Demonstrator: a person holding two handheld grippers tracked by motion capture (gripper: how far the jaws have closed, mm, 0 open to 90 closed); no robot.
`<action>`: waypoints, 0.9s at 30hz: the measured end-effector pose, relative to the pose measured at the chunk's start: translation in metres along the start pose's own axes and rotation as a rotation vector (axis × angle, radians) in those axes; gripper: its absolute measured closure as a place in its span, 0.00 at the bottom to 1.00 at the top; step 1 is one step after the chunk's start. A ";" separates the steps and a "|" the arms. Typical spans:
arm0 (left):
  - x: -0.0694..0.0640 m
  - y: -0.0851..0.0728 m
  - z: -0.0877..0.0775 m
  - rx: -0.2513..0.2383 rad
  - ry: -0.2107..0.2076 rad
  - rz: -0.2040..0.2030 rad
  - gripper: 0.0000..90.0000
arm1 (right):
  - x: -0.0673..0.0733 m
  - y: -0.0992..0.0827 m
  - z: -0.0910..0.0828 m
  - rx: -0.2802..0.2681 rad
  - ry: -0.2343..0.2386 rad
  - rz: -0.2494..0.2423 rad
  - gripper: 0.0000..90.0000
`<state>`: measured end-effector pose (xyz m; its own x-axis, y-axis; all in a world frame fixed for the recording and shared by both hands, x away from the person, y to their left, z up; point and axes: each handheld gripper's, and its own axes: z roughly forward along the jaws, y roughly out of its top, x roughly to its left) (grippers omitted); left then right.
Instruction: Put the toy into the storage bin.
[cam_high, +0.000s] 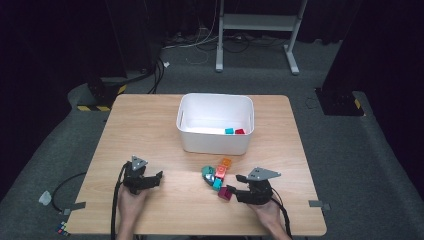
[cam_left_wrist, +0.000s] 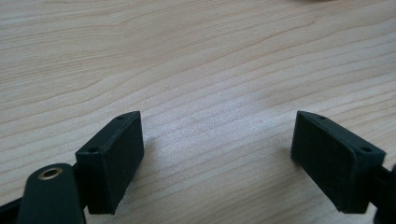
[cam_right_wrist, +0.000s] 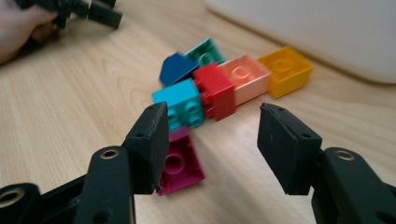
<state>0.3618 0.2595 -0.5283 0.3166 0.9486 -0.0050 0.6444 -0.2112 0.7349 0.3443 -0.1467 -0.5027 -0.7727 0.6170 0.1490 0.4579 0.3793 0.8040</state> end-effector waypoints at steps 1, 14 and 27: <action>0.000 0.000 0.000 0.000 0.000 0.000 0.19 | 0.002 -0.001 0.002 0.008 0.003 -0.010 0.48; 0.000 0.000 0.000 0.000 0.000 0.000 0.19 | 0.015 -0.004 0.013 0.049 0.040 -0.039 0.48; 0.000 0.000 0.000 -0.001 -0.001 -0.001 0.19 | 0.023 -0.005 0.026 0.106 0.022 -0.062 0.58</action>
<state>0.3618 0.2595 -0.5283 0.3164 0.9486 -0.0068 0.6444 -0.2096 0.7354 0.3356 -0.1170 -0.5184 -0.8099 0.5751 0.1149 0.4523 0.4878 0.7467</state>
